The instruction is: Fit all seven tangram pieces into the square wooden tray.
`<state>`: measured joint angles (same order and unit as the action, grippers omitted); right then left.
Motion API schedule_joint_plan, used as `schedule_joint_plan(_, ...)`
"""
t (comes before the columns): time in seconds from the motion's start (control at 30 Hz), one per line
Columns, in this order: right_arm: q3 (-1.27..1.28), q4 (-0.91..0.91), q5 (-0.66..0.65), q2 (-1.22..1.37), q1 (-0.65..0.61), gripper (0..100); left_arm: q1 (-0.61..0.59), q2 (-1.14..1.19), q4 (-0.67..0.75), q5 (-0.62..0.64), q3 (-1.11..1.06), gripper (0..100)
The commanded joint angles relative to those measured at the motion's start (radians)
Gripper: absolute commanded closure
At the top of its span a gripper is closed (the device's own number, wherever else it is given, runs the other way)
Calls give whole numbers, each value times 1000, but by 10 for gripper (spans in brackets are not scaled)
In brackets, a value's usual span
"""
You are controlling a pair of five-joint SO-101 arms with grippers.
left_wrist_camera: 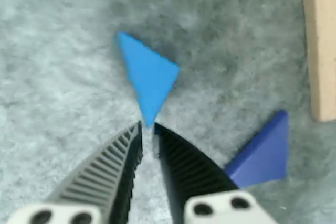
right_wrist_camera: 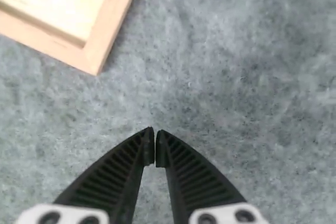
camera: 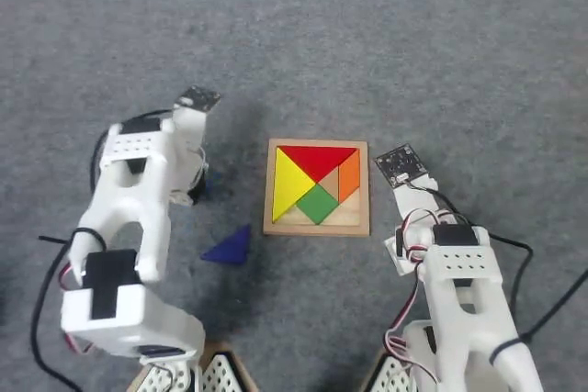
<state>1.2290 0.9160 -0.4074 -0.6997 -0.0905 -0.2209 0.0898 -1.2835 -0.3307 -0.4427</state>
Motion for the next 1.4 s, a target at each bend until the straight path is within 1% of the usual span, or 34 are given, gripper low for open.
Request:
schedule_joint_plan(0.0,-2,-25,-9,-31,7,987,-9,-12,-29,54,76,839)
schedule_joint_plan(0.07,-2,-42,-9,-22,7,987,0,0,-28,64,79,810)
schedule_joint_plan(0.43,-2,-42,-9,-24,7,987,48,2,110,61,33,808)
schedule_joint_plan(0.57,-2,-42,-9,-22,7,987,84,23,118,66,24,809)
schedule_joint_plan(0.63,-2,-41,-9,-22,7,987,75,69,120,68,45,809)
schedule_joint_plan(0.83,-2,-39,-9,-22,7,987,-14,232,112,60,157,834)
schedule_joint_plan(1.1,-2,-42,-9,-22,5,987,-29,255,112,46,179,840)
schedule_joint_plan(1.2,-2,-42,-9,-22,5,987,-29,255,117,44,180,908)
schedule_joint_plan(1.27,-2,-42,-9,-22,5,987,-29,255,118,20,180,961)
schedule_joint_plan(1.37,0,-42,-9,-22,5,987,-29,255,112,-11,180,986)
